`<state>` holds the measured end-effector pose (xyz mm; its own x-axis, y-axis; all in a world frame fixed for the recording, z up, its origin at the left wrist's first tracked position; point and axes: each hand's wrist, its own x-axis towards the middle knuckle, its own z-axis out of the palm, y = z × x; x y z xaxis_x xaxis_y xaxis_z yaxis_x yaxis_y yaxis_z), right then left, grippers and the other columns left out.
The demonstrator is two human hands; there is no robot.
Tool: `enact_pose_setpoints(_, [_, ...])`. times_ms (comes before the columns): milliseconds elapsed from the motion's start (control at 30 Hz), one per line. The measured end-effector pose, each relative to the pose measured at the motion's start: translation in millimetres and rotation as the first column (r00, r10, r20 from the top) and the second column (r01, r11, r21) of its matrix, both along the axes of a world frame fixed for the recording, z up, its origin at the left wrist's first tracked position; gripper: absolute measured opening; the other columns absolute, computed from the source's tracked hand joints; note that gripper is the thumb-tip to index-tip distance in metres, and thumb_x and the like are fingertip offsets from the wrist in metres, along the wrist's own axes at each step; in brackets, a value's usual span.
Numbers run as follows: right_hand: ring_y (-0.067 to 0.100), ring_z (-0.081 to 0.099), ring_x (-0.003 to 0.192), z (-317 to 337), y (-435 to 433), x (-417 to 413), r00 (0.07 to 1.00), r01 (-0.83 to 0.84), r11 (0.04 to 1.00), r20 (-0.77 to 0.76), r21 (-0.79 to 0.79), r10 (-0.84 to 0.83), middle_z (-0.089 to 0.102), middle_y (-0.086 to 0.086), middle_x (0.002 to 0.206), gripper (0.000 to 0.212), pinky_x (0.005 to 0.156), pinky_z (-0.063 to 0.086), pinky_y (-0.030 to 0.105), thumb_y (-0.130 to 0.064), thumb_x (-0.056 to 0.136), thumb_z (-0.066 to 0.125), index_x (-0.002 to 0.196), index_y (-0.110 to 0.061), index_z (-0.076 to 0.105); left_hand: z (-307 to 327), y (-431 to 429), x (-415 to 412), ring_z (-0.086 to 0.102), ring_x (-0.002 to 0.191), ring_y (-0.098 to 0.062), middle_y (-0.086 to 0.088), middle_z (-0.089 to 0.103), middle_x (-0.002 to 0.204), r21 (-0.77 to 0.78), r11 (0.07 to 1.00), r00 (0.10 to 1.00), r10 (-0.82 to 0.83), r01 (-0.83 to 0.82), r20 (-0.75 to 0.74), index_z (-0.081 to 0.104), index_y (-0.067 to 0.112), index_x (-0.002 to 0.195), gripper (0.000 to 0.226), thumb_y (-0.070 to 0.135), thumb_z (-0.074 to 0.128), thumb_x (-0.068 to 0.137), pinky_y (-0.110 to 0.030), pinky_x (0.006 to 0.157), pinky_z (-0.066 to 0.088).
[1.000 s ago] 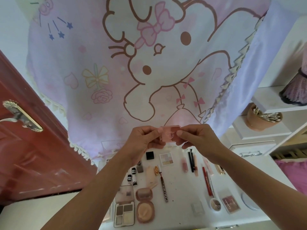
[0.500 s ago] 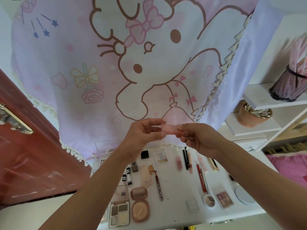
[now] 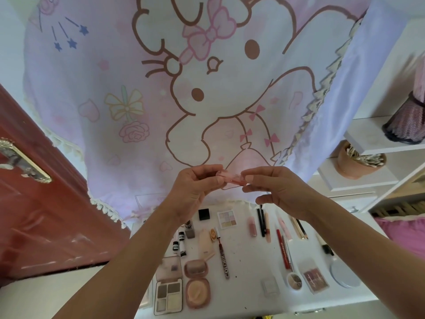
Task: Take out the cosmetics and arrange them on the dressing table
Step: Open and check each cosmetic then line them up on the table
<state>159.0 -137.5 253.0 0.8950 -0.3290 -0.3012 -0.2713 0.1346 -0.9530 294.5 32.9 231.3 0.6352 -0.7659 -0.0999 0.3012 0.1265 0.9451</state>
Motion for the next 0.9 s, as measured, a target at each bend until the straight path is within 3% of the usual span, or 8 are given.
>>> enact_pose_setpoints(233, [0.006, 0.067, 0.074, 3.0, 5.8, 6.2, 0.993, -0.046, 0.927, 0.081, -0.372, 0.082, 0.076, -0.001, 0.091, 0.019, 0.067, 0.056, 0.023, -0.012, 0.083, 0.074, 0.102, -0.014, 0.077, -4.0, 5.6, 6.5, 0.069, 0.092, -0.022, -0.012, 0.073, 0.095, 0.027, 0.999, 1.0, 0.024, -0.024, 0.018, 0.068, 0.003, 0.101, 0.029, -0.013, 0.062, 0.079, -0.032, 0.093, 0.053])
enact_pose_setpoints(367, [0.009, 0.068, 0.079, -0.4, 6.6, 7.4, 0.987, -0.053, 0.873, 0.108, -0.485, 0.12, 0.076, -0.007, 0.09, 0.018, 0.066, 0.059, 0.026, -0.014, 0.083, 0.075, 0.1, -0.02, 0.077, -4.6, 7.3, 7.9, 0.068, 0.098, -0.024, -0.013, 0.073, 0.101, 0.037, 0.999, 0.999, 0.018, -0.02, 0.051, 0.068, 0.003, 0.105, 0.032, -0.014, 0.062, 0.079, -0.031, 0.094, 0.052])
enact_pose_setpoints(467, [0.014, 0.07, 0.085, -4.7, 7.0, 7.8, 0.987, -0.036, 0.88, 0.121, -0.474, 0.106, 0.076, -0.005, 0.09, 0.023, 0.068, 0.059, 0.026, -0.014, 0.078, 0.08, 0.099, -0.023, 0.076, -5.5, 6.5, 6.8, 0.067, 0.1, -0.026, -0.015, 0.072, 0.104, 0.041, 0.999, 0.997, 0.018, -0.021, 0.069, 0.067, 0.004, 0.108, 0.035, -0.011, 0.066, 0.076, -0.031, 0.092, 0.052])
enact_pose_setpoints(600, [0.008, 0.069, 0.074, -7.2, 4.5, 6.9, 0.989, 0.005, 0.899, 0.132, -0.437, 0.059, 0.076, -0.003, 0.087, 0.025, 0.073, 0.058, 0.025, -0.011, 0.077, 0.08, 0.102, -0.015, 0.076, -6.1, 4.9, 3.8, 0.068, 0.102, -0.027, -0.014, 0.073, 0.105, 0.023, 0.998, 0.996, 0.049, -0.051, 0.072, 0.068, 0.005, 0.109, 0.046, 0.006, 0.076, 0.064, -0.033, 0.092, 0.052])
enact_pose_setpoints(767, [0.015, 0.071, 0.077, -9.4, 8.0, 5.9, 0.986, 0.066, 0.925, 0.164, -0.374, -0.004, 0.076, -0.001, 0.086, 0.025, 0.08, 0.058, 0.032, -0.011, 0.074, 0.083, 0.095, -0.023, 0.076, -7.6, -0.5, -1.9, 0.069, 0.098, -0.03, -0.01, 0.074, 0.099, 0.044, 0.992, 0.976, 0.105, -0.116, 0.189, 0.073, 0.01, 0.106, 0.036, 0.02, 0.075, 0.071, -0.042, 0.094, 0.052])
enact_pose_setpoints(900, [0.018, 0.072, 0.084, -8.9, 11.9, 7.1, 0.98, 0.106, 0.911, 0.198, -0.399, -0.027, 0.076, -0.004, 0.088, 0.03, 0.081, 0.058, 0.03, -0.013, 0.072, 0.085, 0.094, -0.031, 0.074, -4.6, -2.8, -2.0, 0.068, 0.102, -0.03, -0.015, 0.072, 0.105, -0.043, 0.997, 0.998, 0.067, -0.067, 0.0, 0.069, 0.003, 0.103, 0.03, 0.014, 0.069, 0.074, -0.035, 0.089, 0.056])
